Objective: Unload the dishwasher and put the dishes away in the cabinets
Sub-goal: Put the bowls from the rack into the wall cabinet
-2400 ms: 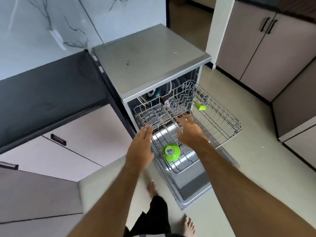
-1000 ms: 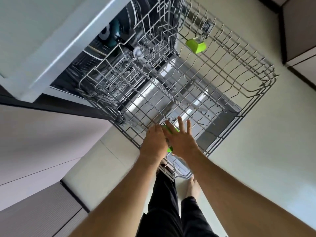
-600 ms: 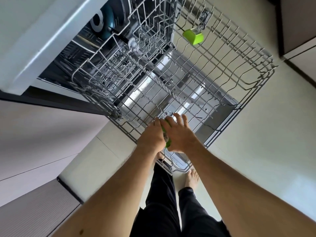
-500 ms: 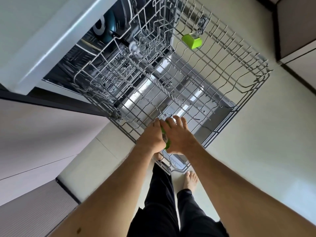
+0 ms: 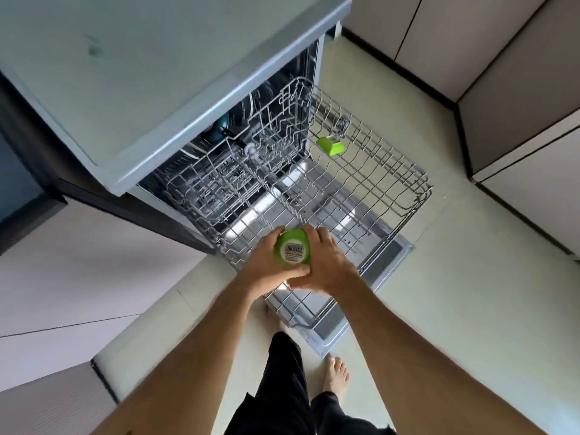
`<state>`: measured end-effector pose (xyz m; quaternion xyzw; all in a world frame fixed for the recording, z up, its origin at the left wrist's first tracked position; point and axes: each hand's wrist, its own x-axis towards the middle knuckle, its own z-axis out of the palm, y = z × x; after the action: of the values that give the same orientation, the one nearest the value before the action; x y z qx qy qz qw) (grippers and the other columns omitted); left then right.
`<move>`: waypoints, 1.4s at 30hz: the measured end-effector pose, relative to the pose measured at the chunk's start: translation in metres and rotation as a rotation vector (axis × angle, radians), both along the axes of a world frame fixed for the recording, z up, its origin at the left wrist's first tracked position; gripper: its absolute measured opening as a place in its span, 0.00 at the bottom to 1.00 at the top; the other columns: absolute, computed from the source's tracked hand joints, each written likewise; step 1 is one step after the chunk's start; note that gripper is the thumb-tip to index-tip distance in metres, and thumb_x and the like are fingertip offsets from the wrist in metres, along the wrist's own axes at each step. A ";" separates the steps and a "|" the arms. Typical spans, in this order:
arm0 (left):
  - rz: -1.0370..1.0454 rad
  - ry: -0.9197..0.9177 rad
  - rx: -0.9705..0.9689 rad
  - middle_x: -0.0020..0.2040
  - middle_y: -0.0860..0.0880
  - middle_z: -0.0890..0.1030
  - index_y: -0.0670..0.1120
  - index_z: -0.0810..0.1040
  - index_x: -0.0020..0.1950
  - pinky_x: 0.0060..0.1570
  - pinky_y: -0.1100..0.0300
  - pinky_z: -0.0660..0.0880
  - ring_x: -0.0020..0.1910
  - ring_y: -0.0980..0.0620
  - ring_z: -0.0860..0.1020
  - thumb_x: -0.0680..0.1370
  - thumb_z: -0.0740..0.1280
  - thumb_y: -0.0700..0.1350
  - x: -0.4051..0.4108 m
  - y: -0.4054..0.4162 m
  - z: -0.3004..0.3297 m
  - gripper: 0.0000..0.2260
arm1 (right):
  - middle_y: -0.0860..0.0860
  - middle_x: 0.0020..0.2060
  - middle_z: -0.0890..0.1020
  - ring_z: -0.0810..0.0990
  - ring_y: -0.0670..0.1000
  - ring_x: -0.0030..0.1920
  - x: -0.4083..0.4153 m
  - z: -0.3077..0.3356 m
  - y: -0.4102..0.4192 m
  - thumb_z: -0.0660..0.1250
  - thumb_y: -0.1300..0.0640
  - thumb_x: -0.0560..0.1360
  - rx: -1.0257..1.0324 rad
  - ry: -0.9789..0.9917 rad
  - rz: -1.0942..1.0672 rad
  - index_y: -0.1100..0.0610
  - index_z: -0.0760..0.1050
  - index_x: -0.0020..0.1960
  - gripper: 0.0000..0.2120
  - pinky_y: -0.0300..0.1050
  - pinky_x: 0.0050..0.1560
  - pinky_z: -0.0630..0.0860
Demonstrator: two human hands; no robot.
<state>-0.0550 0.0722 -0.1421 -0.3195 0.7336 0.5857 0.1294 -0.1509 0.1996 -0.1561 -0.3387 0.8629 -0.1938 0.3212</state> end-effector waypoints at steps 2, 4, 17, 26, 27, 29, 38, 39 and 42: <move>0.027 0.025 0.015 0.56 0.59 0.75 0.46 0.62 0.75 0.58 0.66 0.73 0.55 0.63 0.76 0.61 0.83 0.42 0.004 0.005 0.020 0.46 | 0.54 0.66 0.65 0.71 0.57 0.65 -0.001 0.021 0.005 0.84 0.44 0.56 -0.004 0.002 -0.037 0.51 0.50 0.78 0.61 0.56 0.63 0.75; 0.024 0.073 -0.004 0.58 0.56 0.79 0.50 0.68 0.69 0.59 0.65 0.74 0.56 0.61 0.79 0.59 0.84 0.41 0.007 0.012 0.039 0.42 | 0.54 0.67 0.65 0.71 0.58 0.65 -0.001 0.040 0.009 0.83 0.45 0.57 -0.019 0.001 -0.076 0.50 0.50 0.78 0.60 0.59 0.63 0.74; 0.007 0.323 -0.169 0.61 0.59 0.75 0.49 0.59 0.76 0.59 0.74 0.69 0.59 0.70 0.74 0.55 0.85 0.44 0.023 0.033 0.144 0.55 | 0.50 0.62 0.69 0.71 0.53 0.64 -0.007 0.168 0.023 0.83 0.39 0.52 -0.192 0.045 -0.022 0.51 0.52 0.76 0.62 0.55 0.70 0.69; 0.204 0.395 -0.469 0.70 0.54 0.72 0.55 0.58 0.77 0.70 0.48 0.67 0.67 0.56 0.71 0.56 0.79 0.67 0.085 0.040 0.221 0.54 | 0.52 0.65 0.67 0.70 0.54 0.65 0.027 0.266 0.008 0.81 0.42 0.59 -0.325 0.151 0.152 0.55 0.53 0.76 0.56 0.49 0.67 0.68; 0.227 0.401 -0.487 0.70 0.54 0.72 0.55 0.59 0.76 0.69 0.49 0.69 0.67 0.57 0.72 0.58 0.76 0.71 0.096 0.040 0.229 0.52 | 0.53 0.66 0.66 0.70 0.54 0.66 0.036 0.276 0.004 0.81 0.40 0.59 -0.350 0.160 0.172 0.56 0.53 0.76 0.57 0.49 0.68 0.68; 0.292 0.410 -0.554 0.74 0.52 0.67 0.54 0.56 0.78 0.71 0.52 0.67 0.70 0.56 0.68 0.62 0.66 0.78 0.120 0.038 0.248 0.51 | 0.53 0.66 0.67 0.70 0.53 0.66 0.055 0.291 -0.005 0.80 0.37 0.58 -0.406 0.162 0.225 0.56 0.54 0.75 0.57 0.49 0.69 0.69; 0.566 0.178 -1.109 0.77 0.48 0.63 0.52 0.56 0.79 0.73 0.47 0.60 0.76 0.49 0.59 0.70 0.44 0.79 0.253 0.014 0.307 0.45 | 0.48 0.60 0.75 0.77 0.48 0.56 0.171 0.334 -0.062 0.77 0.34 0.55 -0.619 0.139 0.430 0.52 0.61 0.73 0.53 0.47 0.58 0.79; 0.596 0.137 -1.166 0.77 0.48 0.63 0.52 0.57 0.79 0.73 0.47 0.60 0.76 0.48 0.59 0.70 0.43 0.78 0.272 0.012 0.311 0.45 | 0.48 0.61 0.75 0.77 0.48 0.57 0.187 0.337 -0.069 0.77 0.35 0.55 -0.634 0.130 0.457 0.52 0.61 0.73 0.53 0.47 0.58 0.78; 0.674 0.020 -1.292 0.77 0.47 0.64 0.51 0.58 0.79 0.73 0.47 0.58 0.77 0.47 0.59 0.70 0.40 0.78 0.332 0.009 0.325 0.46 | 0.49 0.62 0.73 0.76 0.49 0.59 0.235 0.347 -0.084 0.79 0.37 0.56 -0.666 0.115 0.544 0.51 0.61 0.73 0.52 0.48 0.59 0.78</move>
<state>0.2770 0.0808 0.1824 -0.5354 0.7958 0.0469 -0.2791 0.0843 0.1151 0.1907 -0.6494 0.6488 -0.3509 0.1852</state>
